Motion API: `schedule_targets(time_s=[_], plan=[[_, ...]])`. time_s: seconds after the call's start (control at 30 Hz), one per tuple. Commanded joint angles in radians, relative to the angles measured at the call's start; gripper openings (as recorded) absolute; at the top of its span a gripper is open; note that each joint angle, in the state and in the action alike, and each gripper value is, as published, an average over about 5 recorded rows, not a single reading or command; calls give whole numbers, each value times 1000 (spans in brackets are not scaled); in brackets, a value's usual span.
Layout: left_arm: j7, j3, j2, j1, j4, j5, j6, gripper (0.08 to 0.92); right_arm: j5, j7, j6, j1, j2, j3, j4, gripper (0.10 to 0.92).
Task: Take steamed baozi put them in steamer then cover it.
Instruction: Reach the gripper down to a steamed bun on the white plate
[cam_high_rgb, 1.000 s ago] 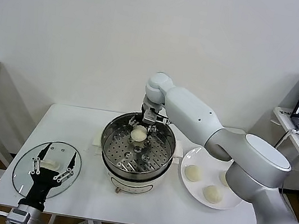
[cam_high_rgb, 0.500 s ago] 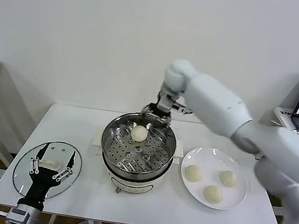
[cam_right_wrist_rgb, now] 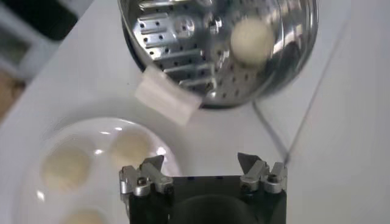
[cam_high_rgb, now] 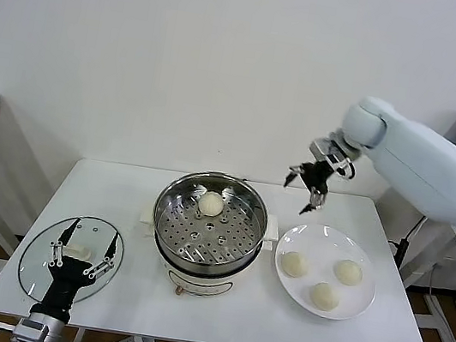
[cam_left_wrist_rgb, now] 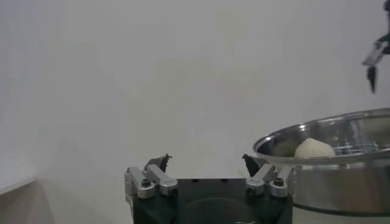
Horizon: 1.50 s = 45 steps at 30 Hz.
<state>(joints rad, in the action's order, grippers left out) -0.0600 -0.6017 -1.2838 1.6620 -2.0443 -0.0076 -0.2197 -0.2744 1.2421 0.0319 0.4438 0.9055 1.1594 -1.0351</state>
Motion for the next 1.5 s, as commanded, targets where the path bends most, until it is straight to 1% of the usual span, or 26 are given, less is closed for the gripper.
schedule_targets(time_s=[0.03, 0.43, 1.07, 1.17, 1.33, 1.5], plan=[[-1, 1, -1, 1, 3, 4, -1, 823, -101, -63, -153, -90, -90, 80, -22, 823], [-3, -2, 0, 8, 6, 9, -7, 823, -34, -110, -162, -244, -15, -8, 46, 823], [-6, -4, -3, 10, 12, 13, -9, 823, 31, -148, -151, -310, 22, -66, 100, 819], [-7, -8, -2, 11, 10, 12, -8, 823, 32, -152, -150, -313, 22, -68, 99, 786], [-9, -9, -3, 12, 6, 11, -6, 823, 36, -146, -150, -296, 15, -67, 84, 687], [-10, -8, -2, 11, 3, 11, -6, 823, 39, -108, -148, -220, -4, -59, 54, 647]])
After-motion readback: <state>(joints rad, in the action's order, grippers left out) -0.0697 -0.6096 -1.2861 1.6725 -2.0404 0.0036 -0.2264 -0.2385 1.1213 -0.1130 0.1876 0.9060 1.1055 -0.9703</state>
